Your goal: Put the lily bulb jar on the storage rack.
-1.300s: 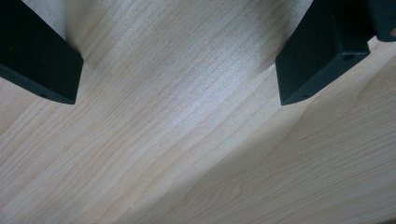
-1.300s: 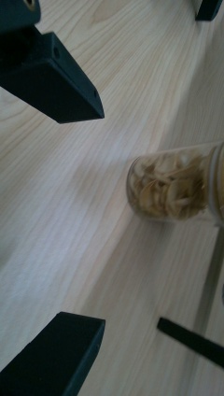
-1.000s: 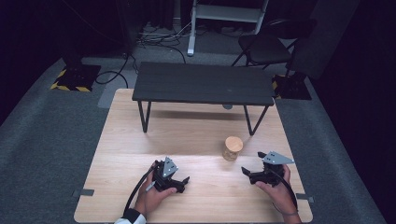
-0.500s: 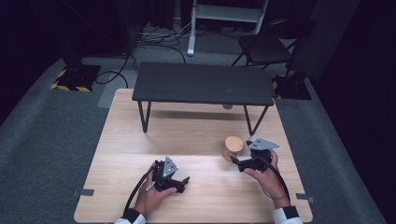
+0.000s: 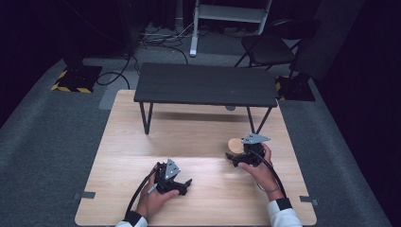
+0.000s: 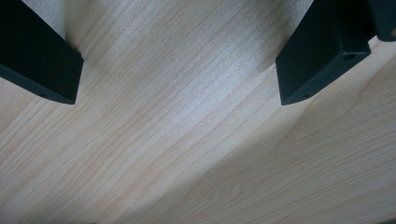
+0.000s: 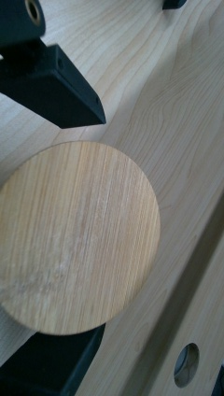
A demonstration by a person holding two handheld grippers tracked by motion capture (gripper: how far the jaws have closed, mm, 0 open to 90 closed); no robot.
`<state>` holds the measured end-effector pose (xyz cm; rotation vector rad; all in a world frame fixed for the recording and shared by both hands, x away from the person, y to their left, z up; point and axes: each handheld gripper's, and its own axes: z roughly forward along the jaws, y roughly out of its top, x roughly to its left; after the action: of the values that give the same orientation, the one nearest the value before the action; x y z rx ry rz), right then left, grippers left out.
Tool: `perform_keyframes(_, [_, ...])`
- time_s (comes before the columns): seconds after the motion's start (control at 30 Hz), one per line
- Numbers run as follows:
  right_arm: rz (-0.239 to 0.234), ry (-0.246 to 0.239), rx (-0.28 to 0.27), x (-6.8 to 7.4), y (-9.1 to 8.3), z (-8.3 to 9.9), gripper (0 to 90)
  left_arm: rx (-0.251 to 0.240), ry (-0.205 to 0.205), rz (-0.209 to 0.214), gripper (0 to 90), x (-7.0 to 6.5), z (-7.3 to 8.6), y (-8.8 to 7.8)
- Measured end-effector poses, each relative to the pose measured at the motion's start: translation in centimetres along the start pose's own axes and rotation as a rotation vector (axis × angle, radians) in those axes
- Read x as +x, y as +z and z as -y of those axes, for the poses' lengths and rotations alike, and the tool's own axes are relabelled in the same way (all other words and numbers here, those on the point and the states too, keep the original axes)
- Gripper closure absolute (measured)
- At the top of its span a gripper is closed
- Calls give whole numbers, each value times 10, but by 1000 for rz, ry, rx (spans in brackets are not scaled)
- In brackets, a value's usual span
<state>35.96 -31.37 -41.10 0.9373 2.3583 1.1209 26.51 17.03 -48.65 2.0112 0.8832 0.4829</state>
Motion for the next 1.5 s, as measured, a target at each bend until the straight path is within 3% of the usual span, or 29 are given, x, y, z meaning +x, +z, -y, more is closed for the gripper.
perform_keyframes(0.17, [20, -16, 10, 5, 6, 0, 150, -1, -4, -1, 6, 0, 0, 0])
perform_keyframes(0.23, [33, -29, 5, 6, 5, 1, 228, 0, -5, -1, 6, 0, 0, 0])
perform_keyframes(0.6, [24, 17, 9, 4, 3, -1, 238, 0, -3, -1, 6, 0, 0, 1])
perform_keyframes(0.83, [38, 10, -5, 9, -16, -16, 239, 0, -3, -2, 6, 0, 0, 1])
perform_keyframes(1.13, [37, -16, -9, 11, -52, -51, 239, 0, -3, -2, 6, 0, -1, 1])
perform_keyframes(1.27, [17, -24, -22, 7, -69, -71, 239, 0, -4, -2, 6, 0, 0, 1])
perform_keyframes(1.37, [29, -48, -6, 8, -77, -93, 239, 0, -4, -2, 6, 0, 0, 1])
perform_keyframes(1.5, [3, -42, -23, -1, -86, -115, 239, 0, -4, -2, 6, 0, 0, 1])
